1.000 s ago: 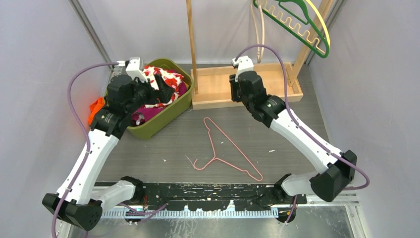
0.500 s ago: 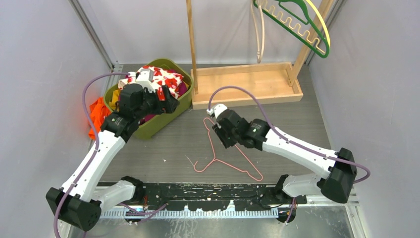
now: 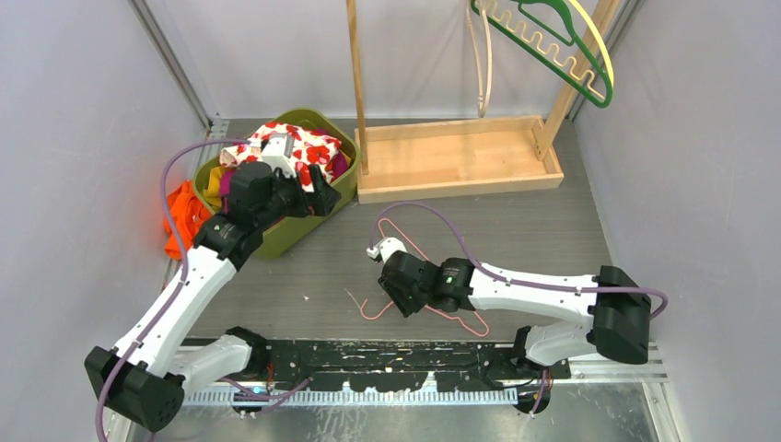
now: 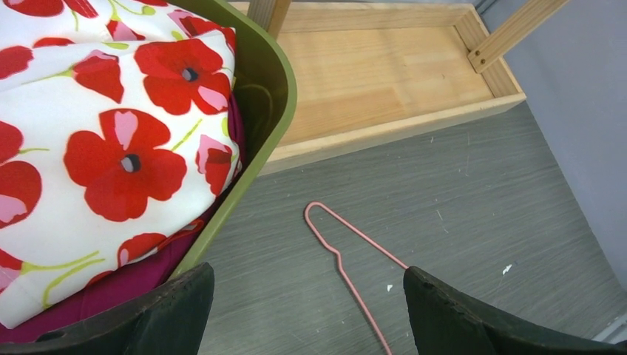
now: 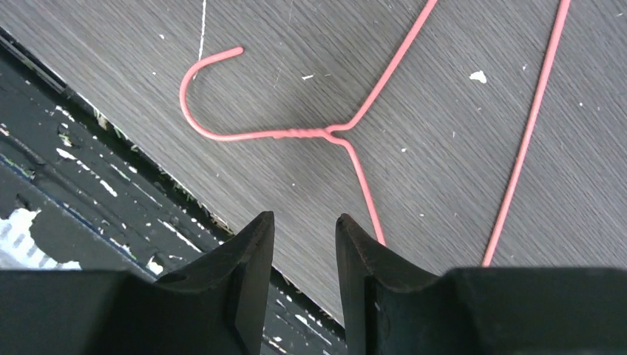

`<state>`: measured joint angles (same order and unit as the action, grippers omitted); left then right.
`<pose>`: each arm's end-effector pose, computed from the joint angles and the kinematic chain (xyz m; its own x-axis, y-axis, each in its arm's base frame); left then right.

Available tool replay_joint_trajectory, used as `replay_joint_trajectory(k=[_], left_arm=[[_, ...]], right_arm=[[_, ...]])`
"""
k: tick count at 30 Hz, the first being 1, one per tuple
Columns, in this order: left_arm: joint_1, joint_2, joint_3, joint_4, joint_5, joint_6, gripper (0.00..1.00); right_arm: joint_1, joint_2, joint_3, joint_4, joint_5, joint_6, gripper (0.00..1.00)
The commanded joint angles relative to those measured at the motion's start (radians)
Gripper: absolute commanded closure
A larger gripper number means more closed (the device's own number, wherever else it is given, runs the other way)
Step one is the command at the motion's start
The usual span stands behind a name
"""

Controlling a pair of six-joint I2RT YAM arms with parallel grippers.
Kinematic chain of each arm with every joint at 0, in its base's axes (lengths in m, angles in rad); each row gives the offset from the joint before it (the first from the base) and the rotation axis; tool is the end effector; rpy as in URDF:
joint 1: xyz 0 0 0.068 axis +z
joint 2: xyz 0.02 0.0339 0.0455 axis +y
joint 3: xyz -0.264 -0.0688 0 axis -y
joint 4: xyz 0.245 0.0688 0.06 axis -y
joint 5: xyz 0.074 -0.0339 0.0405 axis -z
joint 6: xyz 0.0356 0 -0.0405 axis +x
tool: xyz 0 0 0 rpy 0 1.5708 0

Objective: Remove the skirt from the hanger
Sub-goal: Pick up the hanger at the center of the board.

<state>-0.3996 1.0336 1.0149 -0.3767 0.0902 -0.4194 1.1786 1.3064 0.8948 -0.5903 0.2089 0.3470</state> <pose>0.2125 -0.0932 0.3536 -0.5130 -0.2236 -0.8287 0.2793 0.8694 -0.4075 0.1055 0.2358 0.2336 -0.5957 -0.5699 -0.5660 -0.7004 0.7135 0.0189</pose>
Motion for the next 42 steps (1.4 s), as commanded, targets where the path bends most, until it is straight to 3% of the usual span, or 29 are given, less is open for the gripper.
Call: replay_joint_trajectory(k=[1,8,18,30,33,36,42], left_arm=[[-0.025,-0.053,-0.023,0.091,-0.017,-0.007,0.03],[-0.033,-0.116,-0.035,0.081,-0.063,0.003,0.03],[-0.035,-0.097,-0.044,0.08,-0.066,0.008,0.03],[-0.035,-0.128,-0.055,0.08,-0.098,0.043,0.03],[-0.035,-0.138,-0.058,0.086,-0.107,0.048,0.03],[-0.034,-0.136,-0.061,0.092,-0.116,0.051,0.02],[-0.035,-0.118,-0.064,0.096,-0.112,0.046,0.03]], right_arm=[[0.006,0.028,-0.025,0.134,0.016,0.019,0.57],[-0.012,0.098,-0.065,0.169,0.085,-0.041,0.51],[-0.019,0.126,-0.104,0.246,0.045,-0.064,0.3],[-0.168,0.212,-0.138,0.315,-0.172,-0.026,0.31],[-0.183,0.225,-0.138,0.314,-0.194,-0.035,0.37],[-0.182,0.24,-0.122,0.3,-0.245,-0.037,0.52],[-0.182,0.244,-0.105,0.262,-0.305,-0.019,0.96]])
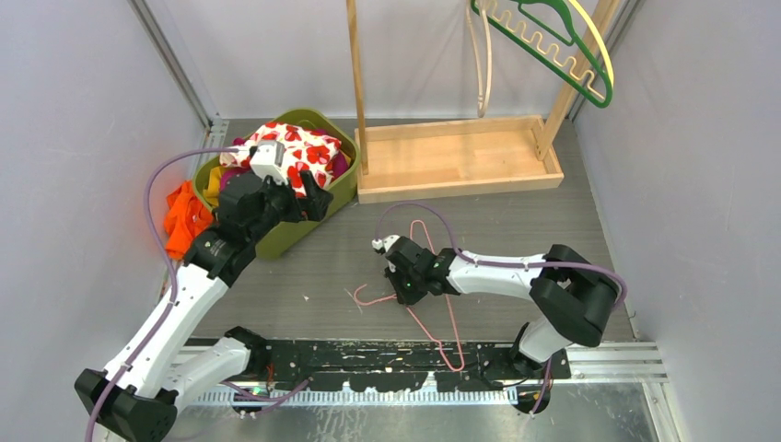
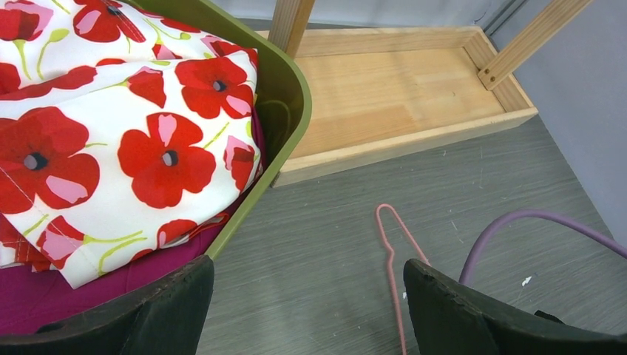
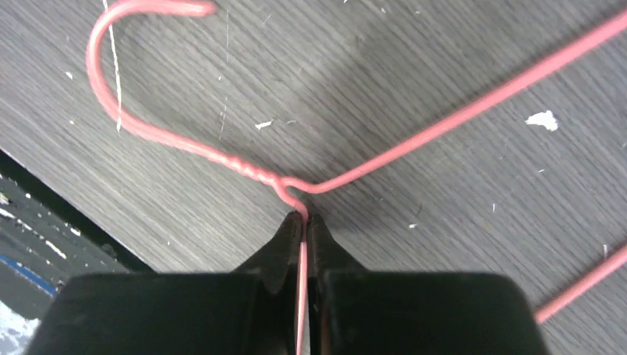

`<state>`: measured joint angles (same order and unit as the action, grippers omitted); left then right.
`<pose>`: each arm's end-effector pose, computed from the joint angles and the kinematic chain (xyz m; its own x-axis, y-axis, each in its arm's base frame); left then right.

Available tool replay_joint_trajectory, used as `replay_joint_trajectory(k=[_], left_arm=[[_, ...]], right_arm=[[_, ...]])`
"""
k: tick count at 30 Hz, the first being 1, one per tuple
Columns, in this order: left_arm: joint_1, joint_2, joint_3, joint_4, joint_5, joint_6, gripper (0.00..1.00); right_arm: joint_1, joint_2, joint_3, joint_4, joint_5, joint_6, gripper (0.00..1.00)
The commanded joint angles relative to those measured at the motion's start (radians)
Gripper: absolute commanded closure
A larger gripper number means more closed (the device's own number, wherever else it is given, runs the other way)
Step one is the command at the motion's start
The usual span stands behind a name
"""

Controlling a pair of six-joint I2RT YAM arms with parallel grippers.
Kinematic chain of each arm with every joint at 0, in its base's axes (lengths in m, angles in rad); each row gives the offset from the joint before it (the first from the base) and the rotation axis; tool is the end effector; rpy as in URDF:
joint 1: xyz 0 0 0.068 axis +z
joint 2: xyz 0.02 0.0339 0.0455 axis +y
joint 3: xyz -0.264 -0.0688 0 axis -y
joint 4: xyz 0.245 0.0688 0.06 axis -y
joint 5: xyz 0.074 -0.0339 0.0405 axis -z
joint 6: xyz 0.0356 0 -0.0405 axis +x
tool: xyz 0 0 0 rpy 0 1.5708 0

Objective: Remove the skirt from the hanger
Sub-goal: Pick up the hanger at the center of the board.

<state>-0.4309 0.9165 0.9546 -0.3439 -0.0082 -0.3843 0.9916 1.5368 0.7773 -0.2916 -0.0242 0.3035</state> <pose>0.1876 -0.0859 0.3593 -0.4075 -0.2253 -0.8850 0.2781 0.8925 -0.3552 0.1550 0.2385 0.1570 -0.7054 -0.5327 -0.4676 -0.6627 0.7297 0.1685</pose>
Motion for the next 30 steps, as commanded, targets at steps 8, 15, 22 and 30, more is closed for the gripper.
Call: replay_joint_trajectory(k=[8,15,22,30], left_arm=[[-0.003,-0.023,0.016,0.028,-0.02,0.019,0.07],[-0.004,-0.097,0.017,-0.003,-0.036,0.022,0.07],[-0.004,-0.165,0.026,-0.026,-0.047,0.023,0.06],[-0.003,-0.227,0.047,-0.082,-0.053,0.031,0.06]], right_arm=[[0.004,-0.112,0.109,-0.167,-0.002,0.042,0.99],[-0.028,-0.282,0.338,-0.329,0.058,0.009,0.99],[-0.18,-0.312,0.478,-0.26,0.029,-0.046,0.99],[-0.317,-0.126,0.697,-0.124,-0.172,-0.045,0.99]])
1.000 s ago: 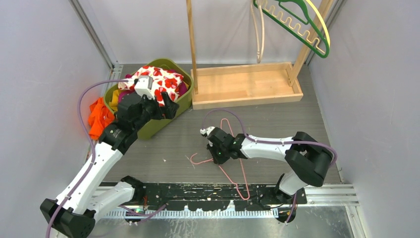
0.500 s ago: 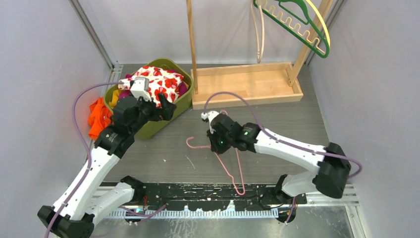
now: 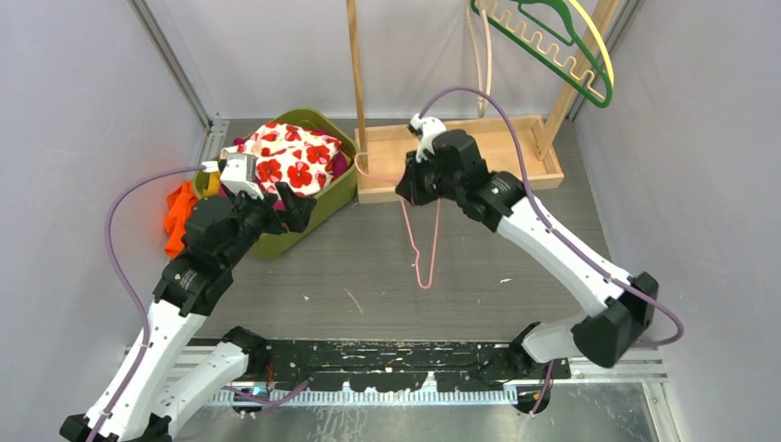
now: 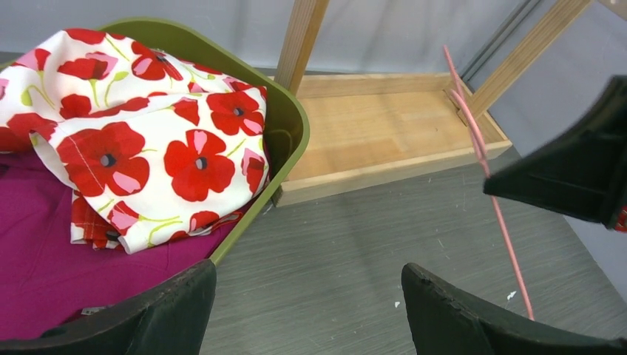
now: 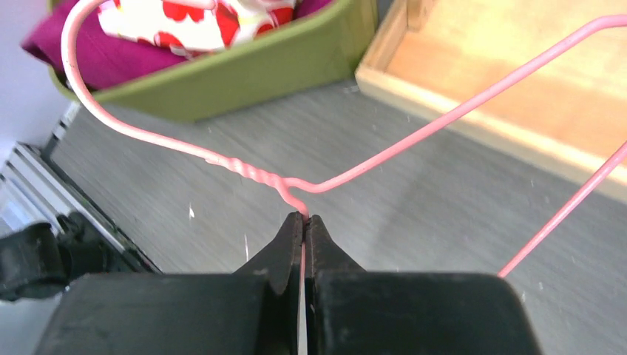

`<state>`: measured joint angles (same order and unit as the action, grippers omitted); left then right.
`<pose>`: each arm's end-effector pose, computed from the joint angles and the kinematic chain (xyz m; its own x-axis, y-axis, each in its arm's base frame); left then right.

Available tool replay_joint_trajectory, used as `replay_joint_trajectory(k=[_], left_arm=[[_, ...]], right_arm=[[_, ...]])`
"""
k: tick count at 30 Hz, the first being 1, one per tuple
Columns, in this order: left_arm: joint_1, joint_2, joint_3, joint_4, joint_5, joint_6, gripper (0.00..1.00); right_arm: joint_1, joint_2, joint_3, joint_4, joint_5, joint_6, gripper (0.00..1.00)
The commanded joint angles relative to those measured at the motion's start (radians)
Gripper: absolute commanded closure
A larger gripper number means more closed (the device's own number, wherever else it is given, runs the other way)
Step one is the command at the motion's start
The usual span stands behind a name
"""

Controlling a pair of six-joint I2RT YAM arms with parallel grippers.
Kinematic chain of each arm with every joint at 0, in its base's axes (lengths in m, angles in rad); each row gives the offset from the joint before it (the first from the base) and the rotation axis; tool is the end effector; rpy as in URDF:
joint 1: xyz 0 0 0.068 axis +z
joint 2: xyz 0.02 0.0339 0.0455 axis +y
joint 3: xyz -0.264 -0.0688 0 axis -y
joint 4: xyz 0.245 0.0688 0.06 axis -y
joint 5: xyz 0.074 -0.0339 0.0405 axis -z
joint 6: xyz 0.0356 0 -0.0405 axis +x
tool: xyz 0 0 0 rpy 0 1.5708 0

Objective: Remove the skirt from the hanger
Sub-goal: Pick up the hanger at the center of the board, then place the hanger at the clothesline.

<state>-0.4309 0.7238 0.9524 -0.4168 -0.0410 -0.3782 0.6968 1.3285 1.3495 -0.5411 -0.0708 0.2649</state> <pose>0.1413 -0.0634 0.3818 -0.2986 -0.2688 -0.9158 0.2911 0.8882 -0.3556 0.2249 0.1915 0.3805 -0.5478 -0.1178 -0.8283 -0.5635 0.7838 0.2611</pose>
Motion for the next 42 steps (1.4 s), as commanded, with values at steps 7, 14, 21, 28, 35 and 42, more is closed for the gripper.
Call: replay_joint_trajectory(k=[7,14,21,28,35,42], left_arm=[[-0.003,-0.059,0.069,-0.031,-0.052,0.041,0.06],[-0.003,-0.037,0.086,-0.039,-0.053,0.046,0.07],[-0.003,-0.03,0.097,-0.045,-0.073,0.056,0.06],[-0.003,-0.02,0.105,-0.056,-0.095,0.068,0.06],[-0.003,0.001,0.115,-0.066,-0.11,0.083,0.06],[-0.003,0.017,0.111,-0.061,-0.113,0.084,0.06]], right_arm=[[-0.04,0.234,0.412,0.14,-0.225,-0.01,0.99],[-0.152,0.292,0.583,0.287,-0.336,0.086,0.99],[-0.266,0.407,0.661,0.51,-0.406,0.282,0.99],[-0.3,0.604,0.913,0.538,-0.45,0.354,0.99],[-0.333,0.685,1.041,0.627,-0.448,0.44,0.99],[-0.343,0.681,1.037,0.707,-0.415,0.48,1.0]])
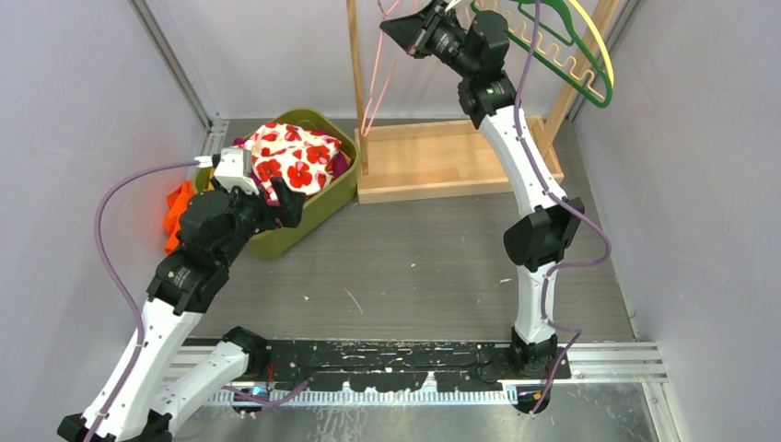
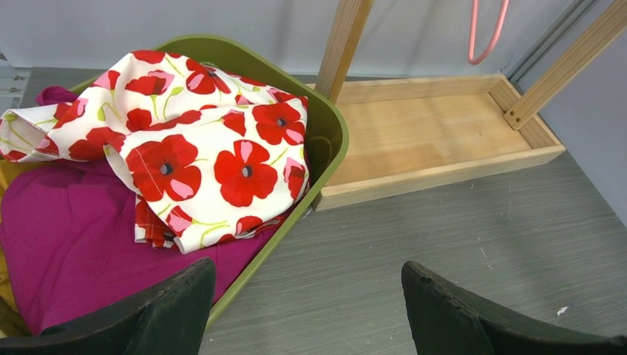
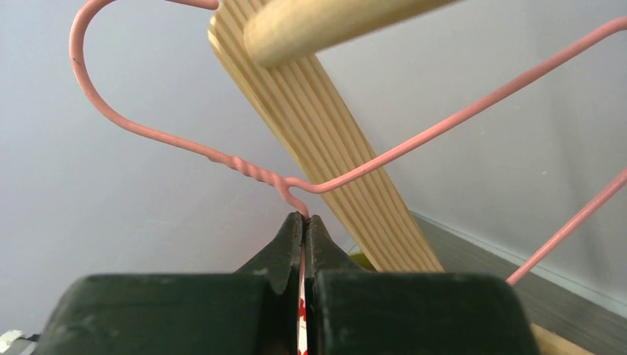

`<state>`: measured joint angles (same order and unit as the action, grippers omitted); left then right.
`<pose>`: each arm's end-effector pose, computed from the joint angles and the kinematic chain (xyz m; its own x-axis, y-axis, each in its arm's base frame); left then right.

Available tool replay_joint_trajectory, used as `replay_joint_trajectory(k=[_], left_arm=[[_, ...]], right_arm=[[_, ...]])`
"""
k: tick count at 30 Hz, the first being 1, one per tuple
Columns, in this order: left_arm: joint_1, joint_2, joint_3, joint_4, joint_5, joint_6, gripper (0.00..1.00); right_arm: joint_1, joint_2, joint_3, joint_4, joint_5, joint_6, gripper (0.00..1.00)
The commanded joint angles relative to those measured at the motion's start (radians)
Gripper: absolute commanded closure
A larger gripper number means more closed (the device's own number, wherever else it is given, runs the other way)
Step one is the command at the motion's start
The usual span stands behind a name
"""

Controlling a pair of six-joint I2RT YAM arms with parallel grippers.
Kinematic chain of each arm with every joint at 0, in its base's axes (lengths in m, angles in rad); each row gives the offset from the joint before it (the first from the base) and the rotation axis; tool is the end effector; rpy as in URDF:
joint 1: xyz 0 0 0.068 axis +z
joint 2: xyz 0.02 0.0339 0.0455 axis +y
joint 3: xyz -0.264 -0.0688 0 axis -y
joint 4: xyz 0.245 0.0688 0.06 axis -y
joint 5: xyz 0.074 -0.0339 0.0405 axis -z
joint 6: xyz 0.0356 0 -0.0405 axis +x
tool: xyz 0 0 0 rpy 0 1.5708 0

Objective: Remove the skirt from the hanger
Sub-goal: Place the hanger at the clothesline.

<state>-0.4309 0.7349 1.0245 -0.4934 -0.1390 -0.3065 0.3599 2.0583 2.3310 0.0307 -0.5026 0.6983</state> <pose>0.1373 -0.0577 0.3959 -0.2629 -0.2080 -0.9421 0.2214 0.9374 -0.2687 0.4281 0.1794 0.5019 -0.2609 0.5038 -0.8235 -0.7457 0.4366 0.5033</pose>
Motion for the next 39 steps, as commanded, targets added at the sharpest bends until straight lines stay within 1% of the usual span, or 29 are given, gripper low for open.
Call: replay_joint_trajectory(k=[1,8,13,24,27,34,39], left_arm=[[-0.003,0.007,0.04,0.017,-0.013,0.012,0.06],[-0.003,0.001,0.048,0.008,-0.017,0.012,0.06],[-0.002,-0.011,0.054,-0.008,-0.035,0.023,0.06],[-0.003,-0.022,0.047,-0.031,-0.05,0.025,0.06],[-0.003,-0.023,0.045,-0.032,-0.053,0.027,0.06],[-0.003,-0.015,0.033,-0.03,-0.046,0.02,0.06],[-0.004,-0.021,0.022,-0.027,-0.045,0.015,0.06]], right_arm=[[-0.007,-0.046,0.062,0.138,0.036,0.057,0.99],[-0.012,0.007,0.139,0.131,0.214,0.132,0.99],[-0.013,0.044,0.166,0.135,0.286,0.182,0.99],[-0.012,0.108,0.128,0.137,0.333,0.312,0.99],[-0.011,0.097,0.087,0.138,0.336,0.32,0.99],[-0.012,0.032,-0.11,0.194,0.343,0.331,0.99],[-0.011,0.002,-0.203,0.219,0.34,0.327,0.99]])
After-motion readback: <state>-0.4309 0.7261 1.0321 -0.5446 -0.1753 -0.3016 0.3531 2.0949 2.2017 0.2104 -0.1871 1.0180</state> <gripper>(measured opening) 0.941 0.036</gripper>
